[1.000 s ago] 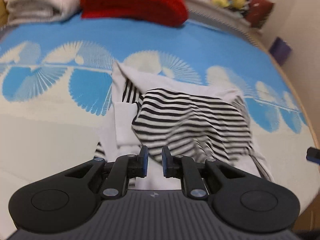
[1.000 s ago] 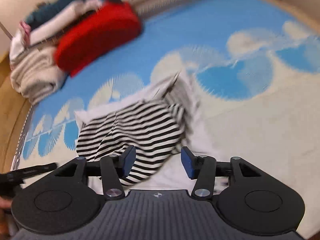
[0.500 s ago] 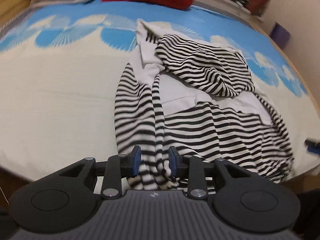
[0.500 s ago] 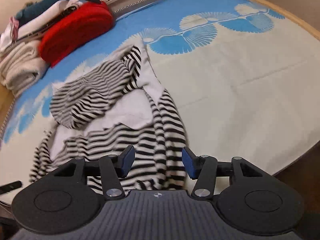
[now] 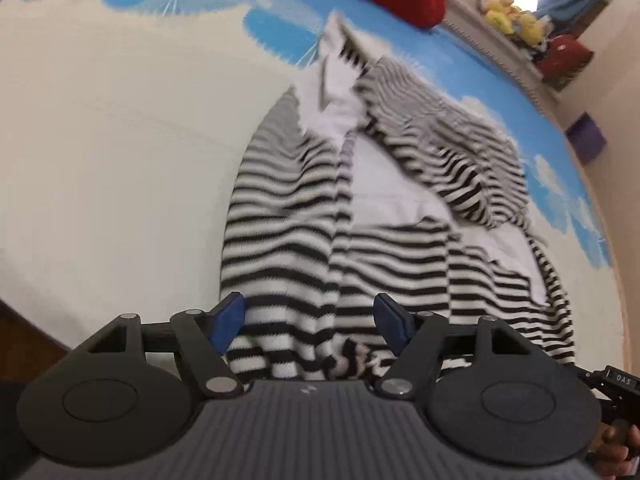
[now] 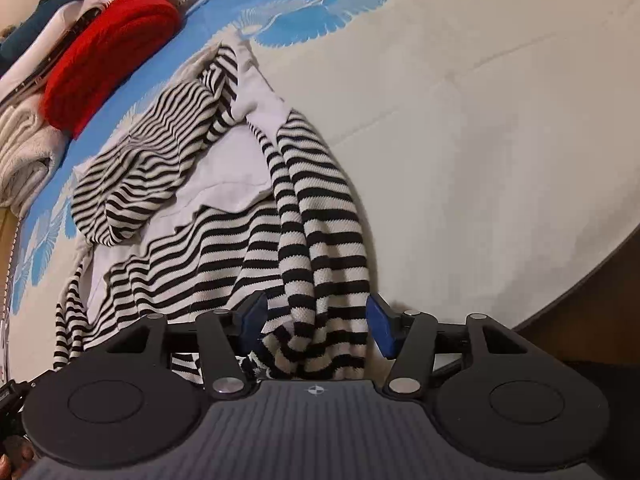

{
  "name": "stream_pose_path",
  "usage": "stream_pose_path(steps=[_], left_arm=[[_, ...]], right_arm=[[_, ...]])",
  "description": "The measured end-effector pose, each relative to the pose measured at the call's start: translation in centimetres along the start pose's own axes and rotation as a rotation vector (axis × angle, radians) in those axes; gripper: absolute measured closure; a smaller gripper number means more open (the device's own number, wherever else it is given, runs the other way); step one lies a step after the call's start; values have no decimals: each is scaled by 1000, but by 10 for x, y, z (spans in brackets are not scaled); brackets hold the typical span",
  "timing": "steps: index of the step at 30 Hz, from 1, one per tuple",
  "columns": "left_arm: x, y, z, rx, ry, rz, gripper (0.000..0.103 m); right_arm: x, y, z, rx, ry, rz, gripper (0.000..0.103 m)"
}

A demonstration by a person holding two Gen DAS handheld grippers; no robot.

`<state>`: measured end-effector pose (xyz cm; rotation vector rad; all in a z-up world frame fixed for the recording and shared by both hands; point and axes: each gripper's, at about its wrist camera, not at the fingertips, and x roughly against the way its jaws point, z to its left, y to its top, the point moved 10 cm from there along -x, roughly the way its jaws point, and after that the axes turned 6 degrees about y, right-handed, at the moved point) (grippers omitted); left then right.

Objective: Fold small clothes
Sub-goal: 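Grasp the striped sleeve cuff with the left gripper while the right gripper grasps it too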

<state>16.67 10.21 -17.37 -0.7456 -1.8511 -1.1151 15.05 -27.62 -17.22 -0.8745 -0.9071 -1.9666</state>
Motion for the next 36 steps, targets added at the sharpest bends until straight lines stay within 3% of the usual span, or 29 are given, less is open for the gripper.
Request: stream_pose_path(steps=[5,8,10,11,12,13,15,20,24,26,28,31,36], left_arm=[[-19,-11,11,17,79,56,30],[-18,-13,19,45,91,52,43],[-18,-15,20,48,76,61,67],[-18,-15,19,48,65,66,75],[-17,-16,18,45,45,70,92],[-15,-16,16,36,32,65,95],[-6,-14,11,-3,37,31,96],[25,-10,9,27,-10,-12,96],[6,-26,13,20,6,97,89],[-3,-28,16,41,13,129,80],[-6,-26,19,53,28,132,66],[-5,-28,22,64,49,139,62],[-10,-32,23,61,61,147,62]], right_arm=[[-13,-6,-3,3,-33,36,44],[-14,-8,-5,1,-35,34,44],[-14,-9,-5,9,-32,32,47],[-13,-10,-5,15,-30,30,50],[-13,-10,-4,19,-22,32,66],[-12,-11,-2,24,-6,31,87],[-4,-8,1,33,11,4,95],[22,-3,2,21,26,-49,96],[11,-16,-13,17,-49,43,96],[4,-16,-12,30,-60,63,93],[0,-14,-11,39,-72,63,83],[-5,-15,-12,48,-98,66,70],[-15,-18,-8,80,-94,78,68]])
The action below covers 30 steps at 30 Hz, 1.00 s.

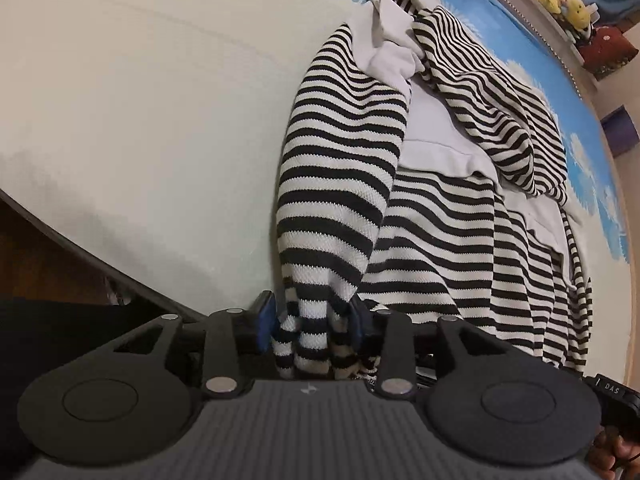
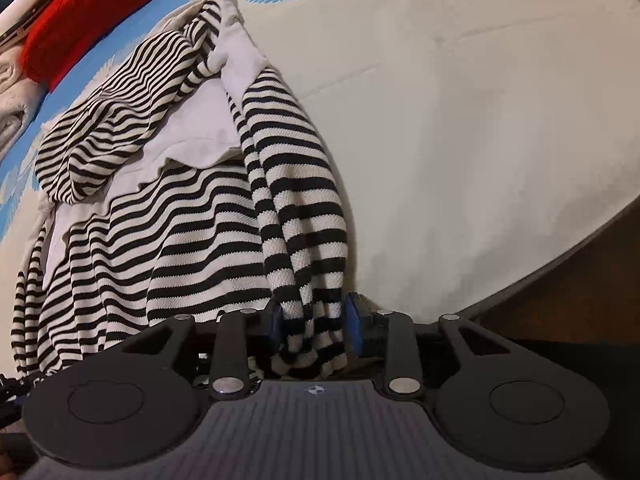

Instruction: Fold small clothes

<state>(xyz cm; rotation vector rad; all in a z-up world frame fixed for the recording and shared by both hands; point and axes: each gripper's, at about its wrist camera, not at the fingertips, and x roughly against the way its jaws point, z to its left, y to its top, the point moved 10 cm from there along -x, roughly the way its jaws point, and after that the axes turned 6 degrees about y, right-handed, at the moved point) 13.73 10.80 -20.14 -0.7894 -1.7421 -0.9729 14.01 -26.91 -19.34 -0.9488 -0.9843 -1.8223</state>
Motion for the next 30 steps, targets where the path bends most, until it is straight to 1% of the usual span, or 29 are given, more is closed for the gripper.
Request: stream_pose_path(steps=[2,3,4,6,8,10,13,15,17,20,22,24,27,29,30], left_arm=[[-1,-2,-3,-20,7,-7,62],[-1,-2,-4,-29,5,-11,73],[0,-2,-5,-37,-7,-15,90],[5,0,-11,-57,-23,-35,94],[16,2,-19,-100,-22,-66,94],[34,7,-28,-139,-44,-99,95],[67,16,-40,-185,-82,-144,95],[90,17,-45,-220,-101,-160,95],[116,12,-48,-252,-130,-161,95],[158,0,-43,-259,-190,-152,95],[187,-9,-38,-257,-243,-153,95],[206,-13,-35,-262,-281,-162,95],[211,-7,-34,-255,-304,-162,95],[201,9,-38,-252,-306,-170,95],[193,18,-40,-231,-307,-162,95]], right_arm=[[-1,-1,3,19,1,0,69],[-1,-1,4,26,9,-1,78],[-1,-1,6,28,21,-3,88],[4,2,9,26,40,-23,94],[16,8,10,2,69,-57,95],[36,16,10,-25,99,-95,95],[76,27,11,-66,147,-148,95],[104,29,14,-90,187,-159,96],[129,24,16,-79,199,-159,96],[170,7,18,-98,246,-141,96],[201,-2,22,-91,282,-157,96],[225,-8,26,-82,311,-180,96],[233,-2,34,-83,317,-192,96],[222,13,38,-63,301,-198,96],[212,22,38,-68,290,-194,96]])
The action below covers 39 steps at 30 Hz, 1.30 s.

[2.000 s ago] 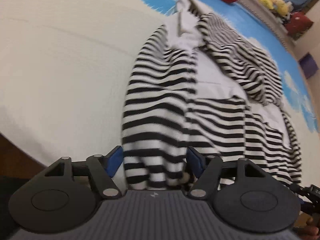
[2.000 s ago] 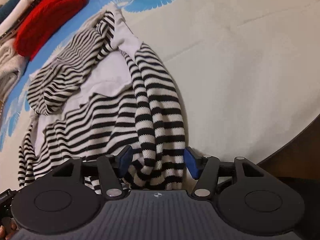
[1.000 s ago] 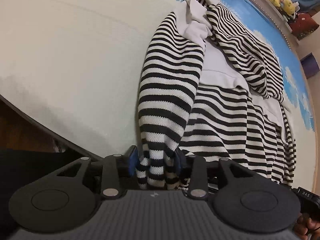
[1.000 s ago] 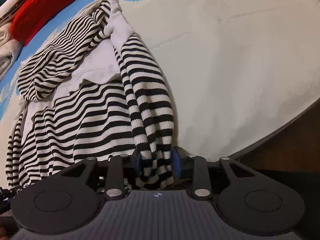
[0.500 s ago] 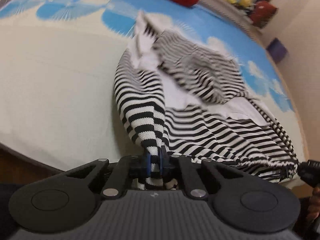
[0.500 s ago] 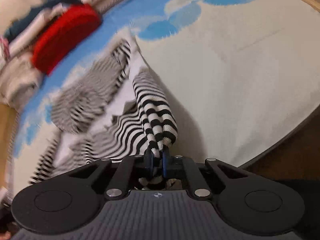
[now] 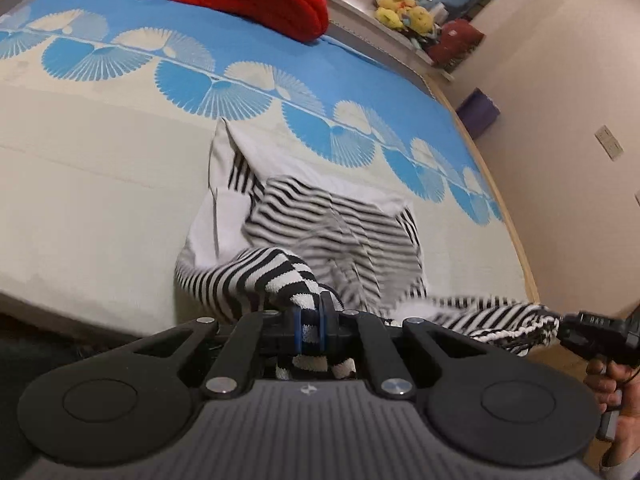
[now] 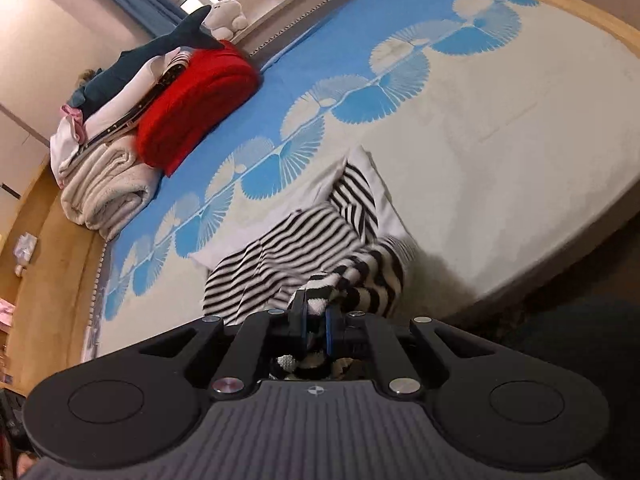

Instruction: Fold small clothes

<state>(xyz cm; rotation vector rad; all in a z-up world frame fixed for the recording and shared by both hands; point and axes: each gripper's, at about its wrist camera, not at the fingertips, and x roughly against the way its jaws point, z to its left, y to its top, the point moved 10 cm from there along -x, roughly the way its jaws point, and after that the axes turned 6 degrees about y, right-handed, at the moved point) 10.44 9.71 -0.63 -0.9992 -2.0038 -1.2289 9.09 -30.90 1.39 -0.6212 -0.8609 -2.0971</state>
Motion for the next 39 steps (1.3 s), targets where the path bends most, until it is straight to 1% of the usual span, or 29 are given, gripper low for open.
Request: stream_pose_path(steps=[3,5,6,7,8,10,11,12,13,14,15,16,17,18,20,21,23,26,27,29,32,34,36,39], left_arm=[[-49,42,12,72,-2,10,95],[-93,76,26,173,-11,37,93],[-119,94,35,236,-12,53,89],[-139,110,46,292,2,60,83],[-157,124,57,337,23,67,80],[-173,149,72,359,35,47,75],[-173,157,76,363,30,11,73],[-171,162,79,357,15,-26,69],[-167,162,78,335,-13,-67,65],[-165,156,76,299,-36,-95,64],[-169,146,77,276,-13,-60,65],[-173,138,77,248,40,-7,65],[-170,139,69,194,33,-34,65],[-167,140,58,119,27,-50,65],[-168,138,41,-6,21,-61,61],[-172,135,39,-55,38,-55,59],[-181,126,38,-124,83,-32,59],[-196,114,41,-220,155,5,59],[-199,113,41,-251,172,1,59],[-202,107,41,-294,176,-14,59],[-216,106,41,-334,204,-9,59],[-227,106,39,-372,233,-1,59],[-234,107,33,-408,240,-3,59],[-244,110,30,-426,257,4,57]], right_arm=[[-56,32,-7,-9,-21,19,95],[-105,57,-13,-39,-47,32,94],[-129,71,-14,-29,-49,32,92],[-152,85,-17,-26,-59,27,88],[-172,99,-25,-35,-94,15,86],[-194,120,-36,-34,-148,-19,66],[-199,129,-40,-16,-157,-55,65],[-200,134,-44,1,-163,-86,64],[-199,134,-47,15,-152,-114,61],[-198,129,-50,27,-127,-127,60],[-201,120,-54,42,-113,-100,59],[-208,109,-62,30,-155,-13,58],[-209,107,-61,47,-143,-10,58],[-208,107,-56,108,-134,-19,59],[-210,105,-46,259,-166,-4,59],[-214,101,-41,350,-182,19,59],[-220,90,-34,492,-195,67,58],[-230,71,-32,645,-218,127,56],[-233,65,-32,683,-222,140,56],[-239,56,-32,769,-238,158,56],[-245,49,-30,874,-270,149,56],[-252,50,-27,911,-275,132,56],[-259,51,-24,944,-278,121,56],[-272,53,-17,997,-280,105,57]])
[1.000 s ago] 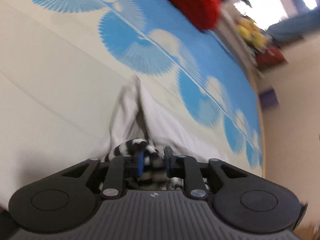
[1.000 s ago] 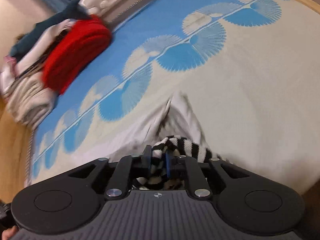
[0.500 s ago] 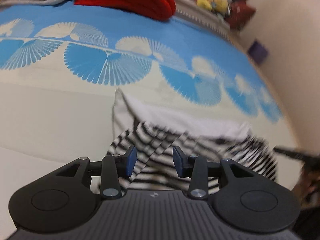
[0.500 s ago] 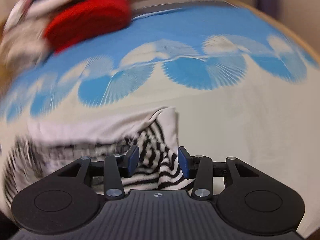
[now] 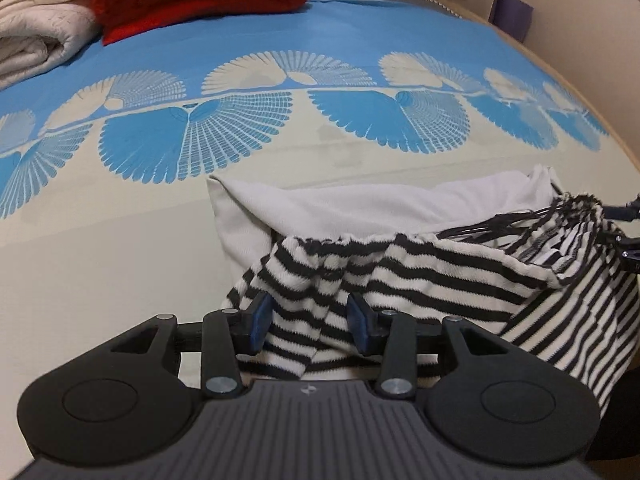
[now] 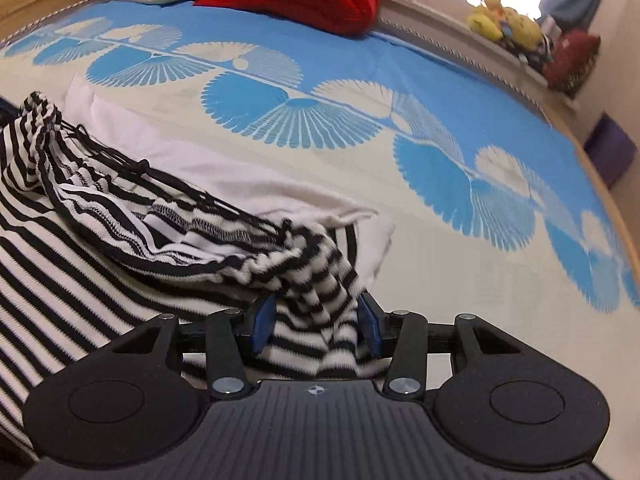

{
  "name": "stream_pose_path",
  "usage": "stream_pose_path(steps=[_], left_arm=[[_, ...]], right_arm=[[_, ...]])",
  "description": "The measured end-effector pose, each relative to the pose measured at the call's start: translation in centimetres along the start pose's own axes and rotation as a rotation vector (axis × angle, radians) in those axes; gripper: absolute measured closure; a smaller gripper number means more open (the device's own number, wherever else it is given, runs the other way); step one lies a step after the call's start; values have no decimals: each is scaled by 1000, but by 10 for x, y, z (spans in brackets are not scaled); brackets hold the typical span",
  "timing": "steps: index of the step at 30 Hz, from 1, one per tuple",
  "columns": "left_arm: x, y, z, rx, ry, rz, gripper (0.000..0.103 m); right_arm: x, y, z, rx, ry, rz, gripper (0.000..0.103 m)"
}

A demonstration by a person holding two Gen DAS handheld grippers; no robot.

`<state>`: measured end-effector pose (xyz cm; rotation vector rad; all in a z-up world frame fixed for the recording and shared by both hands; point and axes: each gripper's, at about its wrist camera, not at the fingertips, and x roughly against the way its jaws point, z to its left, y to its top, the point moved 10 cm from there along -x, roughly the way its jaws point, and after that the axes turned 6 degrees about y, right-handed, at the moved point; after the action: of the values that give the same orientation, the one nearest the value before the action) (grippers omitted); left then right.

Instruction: Fold small clothes

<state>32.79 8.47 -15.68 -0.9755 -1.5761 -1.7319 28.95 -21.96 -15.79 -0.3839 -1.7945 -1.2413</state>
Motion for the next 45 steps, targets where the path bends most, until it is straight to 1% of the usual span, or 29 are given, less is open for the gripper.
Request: stream_pose_path(steps=[1,2,3,4,6,8,10,12,14,15,16,17,19,20,22,23,24,26,27,28,29,30,31,34,36,38,41,43,45], left_arm=[[-3,2,0,-1,5,2,58],[-6,5,1,-2,12,1,62],[-7,8,2,-3,19,-2,88],[-7,13,6,-1,23,-10,100],[2,29,21,59,51,-78,100],[15,48,46,188,82,-165,100],[15,57,59,261,99,-195,100],[4,62,57,237,122,-177,100],[-15,61,54,200,151,-118,100],[-21,62,55,211,152,-107,100],[-22,68,57,237,148,-125,100],[-19,74,60,259,140,-159,100],[-13,88,61,280,136,-230,100],[-15,92,62,282,135,-236,100],[-32,92,58,279,125,-187,100],[-44,90,58,271,134,-138,99],[-61,81,58,262,152,-60,94],[-86,64,59,284,147,75,91],[-92,58,62,309,141,104,90],[-91,57,65,332,129,95,89],[-89,58,67,345,119,94,89],[-85,59,69,357,113,93,80],[-81,58,71,361,112,94,70],[-61,54,77,375,91,77,55],[-40,47,83,409,47,62,54],[-23,37,87,447,-10,56,54],[-1,10,93,510,-106,96,54],[8,-10,96,524,-133,141,54],[14,-31,98,512,-142,191,54]], right_arm=[[-3,2,0,16,-9,1,58],[-6,4,0,29,-15,3,59],[-7,8,0,32,-10,-3,69],[-8,13,-1,19,10,-17,87],[-1,35,-13,-80,40,-100,96],[14,59,-34,-215,41,-227,97],[21,76,-51,-307,22,-316,97],[11,84,-52,-309,-7,-307,97],[-15,82,-48,-291,-39,-206,97],[-30,79,-47,-293,-52,-145,97],[-38,79,-48,-304,-63,-122,97],[-39,84,-50,-314,-82,-135,97],[-33,99,-55,-322,-137,-207,97],[-32,102,-57,-329,-160,-227,97],[-40,101,-63,-350,-191,-211,97],[-51,96,-63,-355,-185,-172,97],[-65,90,-63,-355,-174,-115,97],[-99,67,-53,-350,-124,45,93],[-109,57,-48,-349,-106,104,93],[-111,56,-48,-338,-113,101,89],[-109,59,-47,-324,-121,95,89],[-105,61,-48,-330,-124,88,87],[-99,64,-52,-353,-123,73,81],[-64,68,-65,-479,-98,-5,69],[-34,63,-77,-562,-62,-44,64],[-9,50,-85,-625,-28,-48,61],[20,16,-86,-718,38,-16,60],[35,-13,-79,-756,70,21,58],[39,-41,-67,-784,104,97,57]])
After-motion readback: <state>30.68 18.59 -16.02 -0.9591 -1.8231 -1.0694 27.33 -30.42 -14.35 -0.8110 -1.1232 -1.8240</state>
